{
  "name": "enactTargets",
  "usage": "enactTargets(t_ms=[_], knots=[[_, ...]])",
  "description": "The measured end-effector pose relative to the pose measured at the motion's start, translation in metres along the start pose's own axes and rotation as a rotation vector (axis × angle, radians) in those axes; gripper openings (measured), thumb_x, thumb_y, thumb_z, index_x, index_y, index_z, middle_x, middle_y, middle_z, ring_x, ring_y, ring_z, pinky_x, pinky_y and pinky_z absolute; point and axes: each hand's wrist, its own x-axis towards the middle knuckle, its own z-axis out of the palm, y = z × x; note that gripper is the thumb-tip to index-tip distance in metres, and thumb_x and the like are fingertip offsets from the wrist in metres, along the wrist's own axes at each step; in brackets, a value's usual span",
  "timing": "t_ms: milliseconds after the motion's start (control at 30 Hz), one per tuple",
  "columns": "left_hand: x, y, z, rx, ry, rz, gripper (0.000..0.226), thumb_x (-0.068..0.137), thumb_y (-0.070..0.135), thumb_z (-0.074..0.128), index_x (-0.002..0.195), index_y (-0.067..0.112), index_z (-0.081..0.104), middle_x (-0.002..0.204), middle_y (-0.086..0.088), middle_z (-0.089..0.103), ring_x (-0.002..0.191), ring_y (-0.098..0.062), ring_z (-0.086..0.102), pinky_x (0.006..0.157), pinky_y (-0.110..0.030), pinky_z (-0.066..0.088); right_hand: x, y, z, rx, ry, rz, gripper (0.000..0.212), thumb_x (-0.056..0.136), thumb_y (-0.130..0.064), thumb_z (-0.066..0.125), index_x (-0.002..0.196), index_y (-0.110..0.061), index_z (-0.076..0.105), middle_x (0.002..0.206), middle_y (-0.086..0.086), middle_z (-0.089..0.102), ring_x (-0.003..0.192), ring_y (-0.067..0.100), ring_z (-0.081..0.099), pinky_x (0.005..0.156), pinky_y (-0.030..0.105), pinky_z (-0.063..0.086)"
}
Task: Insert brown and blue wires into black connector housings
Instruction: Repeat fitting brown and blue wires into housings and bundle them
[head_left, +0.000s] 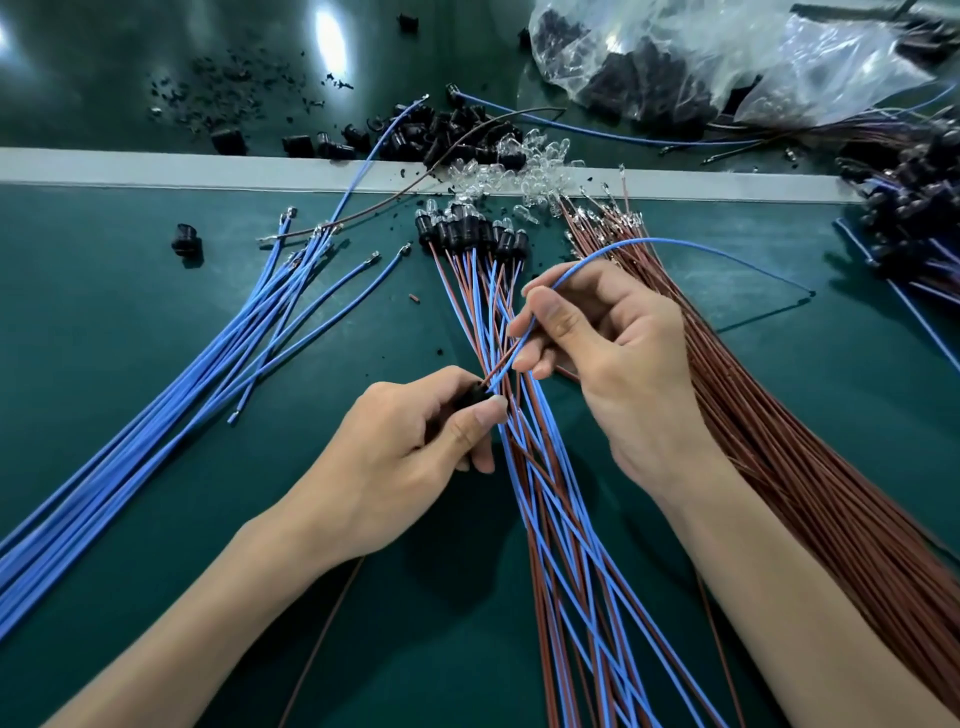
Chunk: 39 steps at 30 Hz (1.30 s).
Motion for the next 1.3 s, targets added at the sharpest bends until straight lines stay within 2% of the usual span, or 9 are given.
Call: enactTargets(t_ms=[167, 267, 433, 667, 833, 933, 1067, 1200, 1300], knots=[[0.0004, 0.0008, -0.0001, -0.025, 0.001, 0.005, 0.029, 0.092, 0.033, 0.047, 0.077, 0.012, 0.059, 0.067, 0.003, 0.067, 0.061, -0.012, 0.061, 0.062, -0.018, 0.047, -0.0002, 0.0006, -0.0002, -0.01, 0.06, -0.028, 0.014, 0.091, 0.0, 0.054, 0.084, -0.011, 0.059, 0.067, 0.001, 0.068, 0.053, 0.008, 0.063, 0.053, 0.014, 0.048], [-0.0002, 0.001, -0.0007, -0.015, -0.001, -0.009, 0.032, 0.091, 0.036, 0.047, 0.079, 0.009, 0.059, 0.066, 0.004, 0.068, 0.062, -0.014, 0.061, 0.063, -0.023, 0.049, -0.0008, 0.0008, 0.0008, 0.012, 0.039, -0.001, 0.012, 0.091, -0.003, 0.055, 0.084, -0.012, 0.059, 0.067, 0.001, 0.067, 0.053, 0.008, 0.063, 0.053, 0.014, 0.048], [0.0006, 0.0024, 0.0, -0.068, 0.002, -0.015, 0.026, 0.09, 0.036, 0.047, 0.077, 0.015, 0.059, 0.067, 0.002, 0.068, 0.059, -0.006, 0.059, 0.061, -0.012, 0.044, -0.0012, 0.0022, 0.0008, 0.051, 0.05, -0.007, 0.01, 0.091, -0.004, 0.054, 0.085, -0.011, 0.058, 0.068, 0.001, 0.067, 0.054, 0.009, 0.062, 0.054, 0.014, 0.048], [0.0007, 0.001, 0.0001, -0.086, -0.004, -0.008, 0.031, 0.087, 0.043, 0.047, 0.081, 0.016, 0.059, 0.068, 0.001, 0.068, 0.059, -0.006, 0.058, 0.061, -0.013, 0.044, -0.0001, 0.0022, -0.0046, 0.023, 0.039, 0.01, 0.01, 0.091, -0.004, 0.055, 0.086, -0.012, 0.06, 0.067, 0.0, 0.067, 0.053, 0.008, 0.062, 0.054, 0.014, 0.049], [-0.0002, 0.0007, 0.0017, -0.111, -0.008, -0.001, 0.018, 0.091, 0.035, 0.052, 0.087, 0.018, 0.059, 0.068, 0.001, 0.068, 0.058, -0.003, 0.058, 0.06, -0.011, 0.044, -0.0014, 0.0057, -0.0044, -0.036, 0.01, -0.003, 0.012, 0.092, -0.002, 0.054, 0.087, -0.012, 0.059, 0.067, 0.0, 0.067, 0.054, 0.009, 0.063, 0.053, 0.014, 0.048], [0.0003, 0.0032, 0.0025, -0.207, 0.019, -0.025, 0.022, 0.082, 0.038, 0.052, 0.092, 0.019, 0.051, 0.068, 0.002, 0.069, 0.056, -0.004, 0.058, 0.058, -0.011, 0.044, -0.0012, 0.0057, -0.0048, -0.047, 0.027, -0.021, 0.013, 0.092, -0.002, 0.053, 0.087, -0.013, 0.058, 0.066, -0.001, 0.066, 0.053, 0.008, 0.062, 0.052, 0.014, 0.047], [0.0008, 0.0025, 0.003, -0.242, 0.05, -0.016, 0.02, 0.083, 0.039, 0.052, 0.088, 0.02, 0.049, 0.071, 0.002, 0.071, 0.057, -0.003, 0.059, 0.057, -0.009, 0.043, -0.0031, 0.0032, -0.0066, -0.078, -0.039, 0.001, 0.007, 0.088, -0.007, 0.06, 0.087, -0.014, 0.061, 0.068, -0.003, 0.066, 0.056, 0.008, 0.063, 0.055, 0.015, 0.048], [0.0021, -0.0006, -0.0003, -0.167, 0.112, -0.001, 0.02, 0.081, 0.048, 0.051, 0.089, 0.031, 0.06, 0.072, 0.013, 0.068, 0.061, 0.001, 0.058, 0.057, -0.008, 0.043, -0.0061, 0.0019, -0.0056, -0.138, -0.186, 0.04, 0.008, 0.081, -0.002, 0.066, 0.08, -0.01, 0.066, 0.067, -0.004, 0.067, 0.059, 0.008, 0.065, 0.059, 0.016, 0.051], [0.003, -0.0029, -0.0028, -0.107, 0.201, 0.003, 0.018, 0.075, 0.053, 0.06, 0.087, 0.04, 0.064, 0.074, 0.018, 0.066, 0.06, 0.001, 0.055, 0.056, -0.012, 0.047, -0.0064, 0.0031, -0.0049, -0.17, -0.195, 0.058, 0.012, 0.08, 0.002, 0.067, 0.076, -0.009, 0.066, 0.066, -0.004, 0.067, 0.058, 0.009, 0.066, 0.059, 0.017, 0.052]])
